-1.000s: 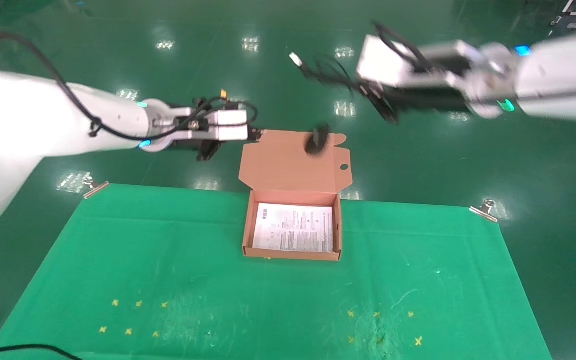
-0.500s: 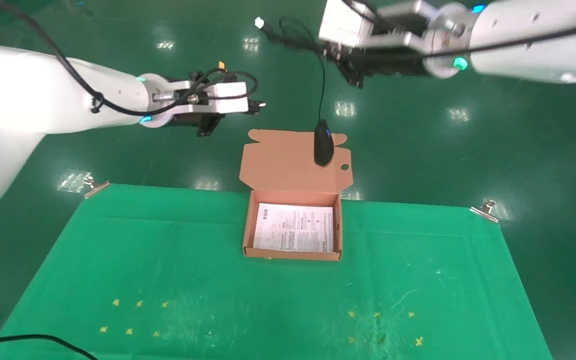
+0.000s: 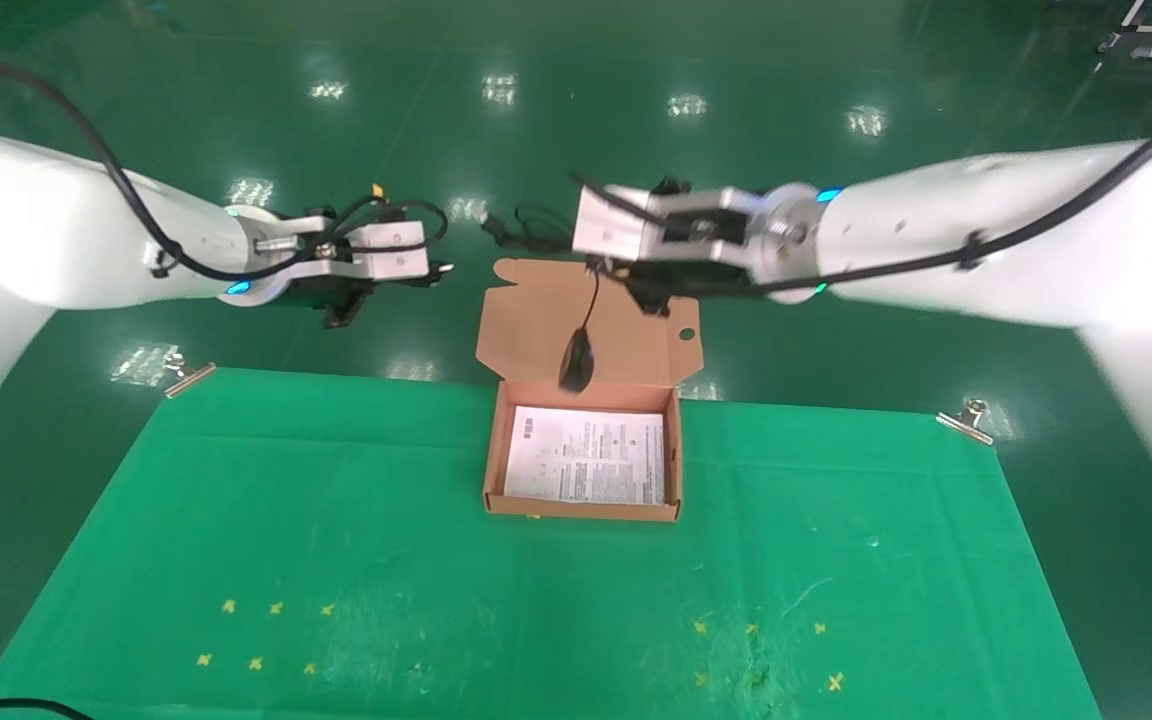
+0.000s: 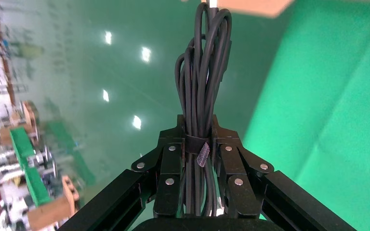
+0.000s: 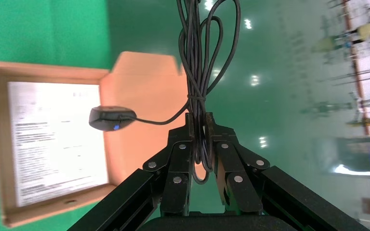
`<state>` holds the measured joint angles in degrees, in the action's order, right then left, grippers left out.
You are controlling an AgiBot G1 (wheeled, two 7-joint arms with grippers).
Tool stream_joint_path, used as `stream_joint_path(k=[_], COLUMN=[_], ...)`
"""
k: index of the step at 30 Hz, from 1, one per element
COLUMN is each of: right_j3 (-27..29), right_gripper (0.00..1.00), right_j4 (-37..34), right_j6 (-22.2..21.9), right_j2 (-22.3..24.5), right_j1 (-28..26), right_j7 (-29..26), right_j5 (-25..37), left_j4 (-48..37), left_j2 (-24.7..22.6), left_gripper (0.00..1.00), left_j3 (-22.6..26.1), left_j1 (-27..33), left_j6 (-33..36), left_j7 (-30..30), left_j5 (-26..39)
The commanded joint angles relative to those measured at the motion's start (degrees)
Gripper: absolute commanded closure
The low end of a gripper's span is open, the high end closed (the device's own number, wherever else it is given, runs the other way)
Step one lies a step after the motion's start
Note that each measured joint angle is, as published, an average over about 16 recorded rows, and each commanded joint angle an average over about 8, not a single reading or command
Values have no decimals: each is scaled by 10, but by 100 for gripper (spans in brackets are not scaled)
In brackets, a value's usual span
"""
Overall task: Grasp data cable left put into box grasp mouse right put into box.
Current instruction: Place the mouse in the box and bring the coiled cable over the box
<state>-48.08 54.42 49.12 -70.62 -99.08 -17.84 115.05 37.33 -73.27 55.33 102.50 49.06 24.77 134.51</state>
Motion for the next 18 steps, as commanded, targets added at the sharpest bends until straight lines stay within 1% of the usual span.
stream_joint_path(k=[1, 9, 14, 18], right_j3=[-6, -6, -3, -7], right_gripper=[100, 100, 100, 100], right_j4=[-14, -49, -74, -109], right_j6=[-5, -18, -29, -33], right_j2=[-12, -46, -55, -60], right_j1=[6, 26, 38, 43], right_j7=[-1, 11, 12, 7], right_j5=[7, -18, -37, -42], left_j4=[2, 55, 87, 104], left_j2=[2, 19, 28, 33], left_gripper=[100, 100, 100, 100], left_j3=[6, 18, 19, 20], left_j1=[-2, -13, -20, -24], left_j6=[11, 59, 71, 77], left_j7=[19, 86, 108, 119], left_j5=[18, 61, 74, 80])
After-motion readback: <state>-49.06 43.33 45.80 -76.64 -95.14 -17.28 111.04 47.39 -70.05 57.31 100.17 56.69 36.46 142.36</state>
